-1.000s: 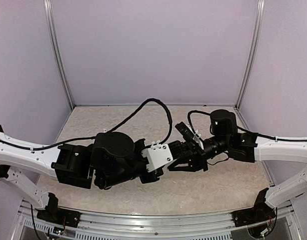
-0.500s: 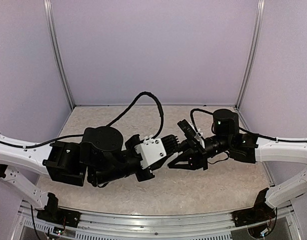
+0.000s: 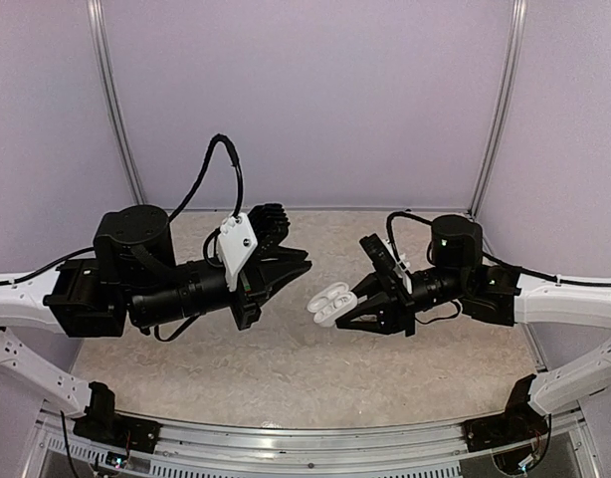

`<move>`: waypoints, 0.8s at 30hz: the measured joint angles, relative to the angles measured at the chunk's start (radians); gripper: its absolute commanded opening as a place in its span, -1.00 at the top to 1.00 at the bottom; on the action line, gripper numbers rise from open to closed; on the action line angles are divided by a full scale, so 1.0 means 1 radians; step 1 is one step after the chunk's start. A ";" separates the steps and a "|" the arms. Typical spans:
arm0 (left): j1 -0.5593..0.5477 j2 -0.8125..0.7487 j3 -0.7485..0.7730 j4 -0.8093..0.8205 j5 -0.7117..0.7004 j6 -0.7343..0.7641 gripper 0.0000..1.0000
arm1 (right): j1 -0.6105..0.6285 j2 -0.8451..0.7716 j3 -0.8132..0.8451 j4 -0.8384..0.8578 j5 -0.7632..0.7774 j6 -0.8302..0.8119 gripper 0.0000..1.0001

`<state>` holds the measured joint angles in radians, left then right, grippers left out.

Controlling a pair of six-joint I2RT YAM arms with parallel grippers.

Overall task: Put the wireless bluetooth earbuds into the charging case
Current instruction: Insert the right earbud into the right side groove of the charging case, then adjust the right earbud in the right side groove of the charging case.

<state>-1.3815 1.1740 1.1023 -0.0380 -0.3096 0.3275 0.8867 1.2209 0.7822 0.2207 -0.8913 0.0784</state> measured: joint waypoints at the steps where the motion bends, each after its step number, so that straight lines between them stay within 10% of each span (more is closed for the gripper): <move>1: 0.000 0.000 0.000 0.000 0.018 -0.007 0.79 | 0.000 -0.002 0.000 -0.002 0.010 -0.006 1.00; 24: 0.068 0.146 0.000 -0.053 0.187 -0.056 0.79 | 0.048 -0.021 0.000 -0.103 0.183 -0.163 1.00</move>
<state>-1.3140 1.3197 1.1023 -0.0906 -0.1226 0.2714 0.9344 1.1999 0.7826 0.1173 -0.7078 -0.0849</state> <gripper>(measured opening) 0.101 0.239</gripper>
